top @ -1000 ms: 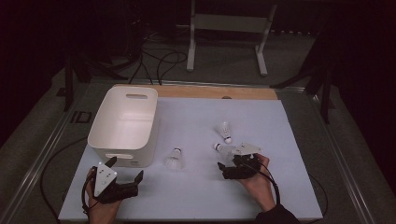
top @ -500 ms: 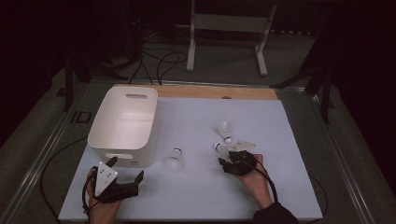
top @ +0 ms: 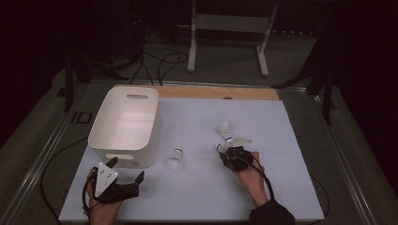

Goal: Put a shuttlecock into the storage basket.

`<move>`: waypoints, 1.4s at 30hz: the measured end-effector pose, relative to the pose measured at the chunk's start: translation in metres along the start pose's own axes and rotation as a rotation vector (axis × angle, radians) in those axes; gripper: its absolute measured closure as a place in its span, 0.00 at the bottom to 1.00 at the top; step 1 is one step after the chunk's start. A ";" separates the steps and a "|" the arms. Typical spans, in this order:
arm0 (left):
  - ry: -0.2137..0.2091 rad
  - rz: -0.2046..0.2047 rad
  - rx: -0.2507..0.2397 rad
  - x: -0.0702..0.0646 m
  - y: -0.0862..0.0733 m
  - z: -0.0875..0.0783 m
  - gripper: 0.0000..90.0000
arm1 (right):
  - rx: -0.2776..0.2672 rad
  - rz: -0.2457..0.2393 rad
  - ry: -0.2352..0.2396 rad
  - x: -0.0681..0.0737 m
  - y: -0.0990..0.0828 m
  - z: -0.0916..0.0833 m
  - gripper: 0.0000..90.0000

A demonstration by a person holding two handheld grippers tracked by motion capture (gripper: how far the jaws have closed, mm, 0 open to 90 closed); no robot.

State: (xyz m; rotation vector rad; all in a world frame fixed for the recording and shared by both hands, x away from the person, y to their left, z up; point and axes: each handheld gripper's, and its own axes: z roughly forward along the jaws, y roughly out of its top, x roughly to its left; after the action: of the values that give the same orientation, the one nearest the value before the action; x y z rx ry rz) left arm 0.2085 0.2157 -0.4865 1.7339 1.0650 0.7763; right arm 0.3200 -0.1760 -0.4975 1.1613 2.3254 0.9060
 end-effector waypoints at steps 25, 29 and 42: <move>-0.005 -0.001 0.002 -0.001 -0.001 0.001 0.00 | 0.004 -0.039 -0.008 0.002 0.013 -0.005 1.00; -0.008 0.001 0.001 -0.003 -0.001 0.001 0.00 | 0.005 -0.049 -0.009 0.002 0.015 -0.007 1.00; -0.011 0.004 -0.001 -0.003 -0.001 0.001 0.00 | 0.004 -0.060 0.016 0.000 0.024 -0.014 1.00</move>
State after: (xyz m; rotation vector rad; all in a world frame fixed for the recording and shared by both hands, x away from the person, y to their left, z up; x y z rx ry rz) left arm 0.2084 0.2126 -0.4877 1.7383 1.0537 0.7689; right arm 0.3249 -0.1706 -0.4707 1.0830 2.3620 0.8930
